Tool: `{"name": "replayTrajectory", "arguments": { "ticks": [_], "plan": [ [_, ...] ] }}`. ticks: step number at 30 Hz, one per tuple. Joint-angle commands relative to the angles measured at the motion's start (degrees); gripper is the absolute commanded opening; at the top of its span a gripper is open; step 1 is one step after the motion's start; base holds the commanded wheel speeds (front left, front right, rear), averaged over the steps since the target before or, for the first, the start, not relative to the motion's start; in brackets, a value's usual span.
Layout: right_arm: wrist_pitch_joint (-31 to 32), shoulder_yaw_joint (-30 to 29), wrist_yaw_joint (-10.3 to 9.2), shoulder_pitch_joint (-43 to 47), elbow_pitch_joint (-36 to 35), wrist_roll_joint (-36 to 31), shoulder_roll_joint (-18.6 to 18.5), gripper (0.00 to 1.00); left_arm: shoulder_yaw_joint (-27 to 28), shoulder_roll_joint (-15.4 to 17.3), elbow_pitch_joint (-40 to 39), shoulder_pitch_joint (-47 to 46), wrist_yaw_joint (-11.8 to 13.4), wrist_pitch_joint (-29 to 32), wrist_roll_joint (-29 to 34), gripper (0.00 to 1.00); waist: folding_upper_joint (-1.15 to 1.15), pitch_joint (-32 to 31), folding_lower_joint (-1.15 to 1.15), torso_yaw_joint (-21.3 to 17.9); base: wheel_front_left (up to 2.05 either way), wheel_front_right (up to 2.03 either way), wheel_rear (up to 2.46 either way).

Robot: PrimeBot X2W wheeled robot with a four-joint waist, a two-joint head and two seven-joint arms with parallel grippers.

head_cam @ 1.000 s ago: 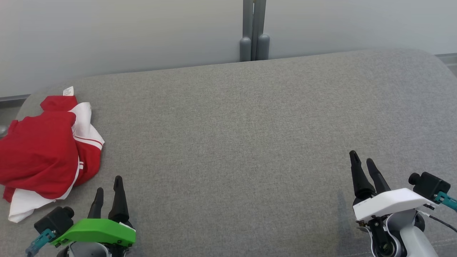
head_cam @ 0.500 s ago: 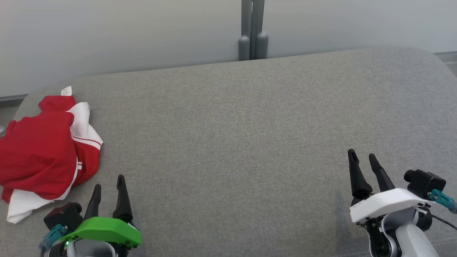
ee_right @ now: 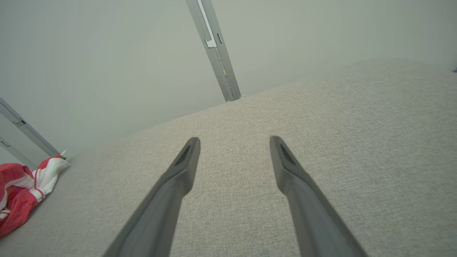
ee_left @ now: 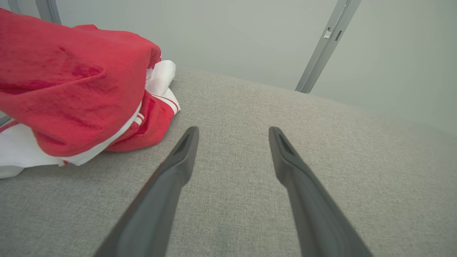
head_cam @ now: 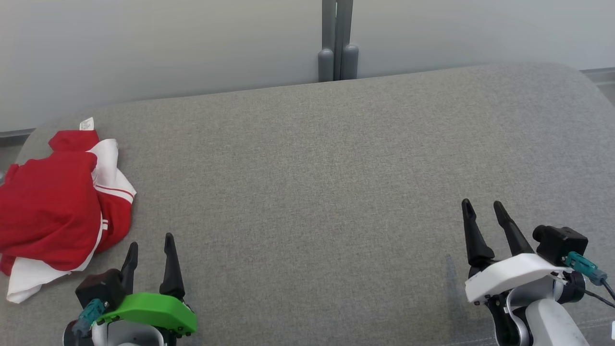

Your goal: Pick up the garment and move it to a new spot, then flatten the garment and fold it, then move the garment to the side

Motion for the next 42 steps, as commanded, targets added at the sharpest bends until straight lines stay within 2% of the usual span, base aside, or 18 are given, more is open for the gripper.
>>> {"name": "replayTrajectory", "arguments": {
  "ticks": [1, 14, 42],
  "plan": [
    [-0.46, 0.05, 0.01, -0.78, -0.23, -1.52, -0.41, 1.00, -0.16, 0.53, -0.16, -0.33, 0.39, -0.46, 1.23, 1.00, 0.00, -0.03, 0.00, -0.03, 0.00, 0.00, 0.00],
    [-2.13, -0.15, 0.01, -0.76, 0.18, -8.81, -0.53, 1.00, 0.54, 0.33, 1.15, 0.25, 1.83, -2.15, 7.00, 1.00, 0.00, 0.00, 0.00, -0.31, 0.00, 0.00, 0.00],
    [-4.93, -2.53, 0.01, -0.21, 0.29, -21.68, 0.11, 1.00, 1.25, -0.34, 2.68, 0.97, 2.56, -5.18, 18.61, 1.00, 0.00, 0.61, 0.00, -0.75, 0.00, 0.00, 0.00]
  ]
}}
